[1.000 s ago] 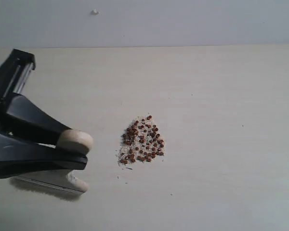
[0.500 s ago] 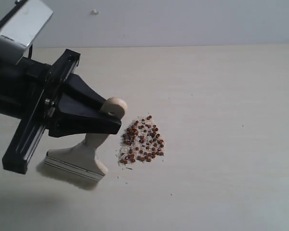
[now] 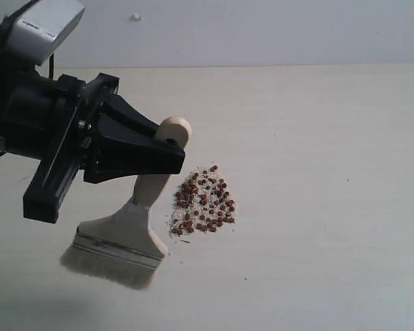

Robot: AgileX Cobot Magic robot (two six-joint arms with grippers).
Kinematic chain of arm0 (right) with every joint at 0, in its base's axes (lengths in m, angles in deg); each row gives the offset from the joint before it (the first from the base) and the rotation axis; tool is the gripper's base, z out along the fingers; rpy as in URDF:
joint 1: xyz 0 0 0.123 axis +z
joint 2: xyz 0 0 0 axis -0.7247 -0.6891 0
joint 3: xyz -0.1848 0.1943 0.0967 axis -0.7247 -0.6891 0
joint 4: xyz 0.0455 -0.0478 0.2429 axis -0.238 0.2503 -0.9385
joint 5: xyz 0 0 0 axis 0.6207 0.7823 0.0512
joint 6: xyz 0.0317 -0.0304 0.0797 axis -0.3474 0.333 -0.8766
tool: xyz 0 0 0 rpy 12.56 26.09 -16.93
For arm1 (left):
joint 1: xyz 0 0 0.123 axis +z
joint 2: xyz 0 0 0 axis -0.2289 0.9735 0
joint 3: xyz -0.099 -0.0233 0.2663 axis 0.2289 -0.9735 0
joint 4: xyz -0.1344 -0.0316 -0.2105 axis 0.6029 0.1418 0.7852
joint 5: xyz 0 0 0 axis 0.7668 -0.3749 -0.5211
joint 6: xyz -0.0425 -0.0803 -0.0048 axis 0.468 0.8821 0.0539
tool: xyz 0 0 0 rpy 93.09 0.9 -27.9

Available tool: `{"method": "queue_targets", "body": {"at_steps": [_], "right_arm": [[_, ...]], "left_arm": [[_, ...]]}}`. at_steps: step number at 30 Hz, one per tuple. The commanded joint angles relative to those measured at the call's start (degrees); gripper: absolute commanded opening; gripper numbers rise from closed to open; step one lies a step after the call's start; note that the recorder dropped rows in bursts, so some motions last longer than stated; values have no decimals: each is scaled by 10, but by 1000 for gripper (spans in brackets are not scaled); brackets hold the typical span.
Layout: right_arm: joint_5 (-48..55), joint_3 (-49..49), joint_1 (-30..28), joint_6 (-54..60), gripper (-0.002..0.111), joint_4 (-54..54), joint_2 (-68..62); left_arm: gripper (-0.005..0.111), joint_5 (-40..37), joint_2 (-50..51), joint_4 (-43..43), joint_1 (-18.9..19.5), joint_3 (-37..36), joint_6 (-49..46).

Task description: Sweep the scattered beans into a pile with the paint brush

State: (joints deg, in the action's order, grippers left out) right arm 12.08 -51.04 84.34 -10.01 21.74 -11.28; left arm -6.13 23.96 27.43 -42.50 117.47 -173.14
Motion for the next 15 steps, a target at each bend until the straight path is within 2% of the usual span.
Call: {"method": "queue_targets", "body": {"at_steps": [1, 5, 12, 15], "right_arm": [[-7, -2, 1, 1, 0, 1, 1], [-7, -2, 1, 1, 0, 1, 1], [-7, -2, 1, 1, 0, 1, 1], [-7, -2, 1, 1, 0, 1, 1]], "left_arm": [[0, -5, 0, 26, 1, 5, 70], [0, -5, 0, 31, 0, 5, 145], [0, -5, -28, 45, -1, -13, 181], [0, 133, -73, 65, -1, -31, 224]]}}
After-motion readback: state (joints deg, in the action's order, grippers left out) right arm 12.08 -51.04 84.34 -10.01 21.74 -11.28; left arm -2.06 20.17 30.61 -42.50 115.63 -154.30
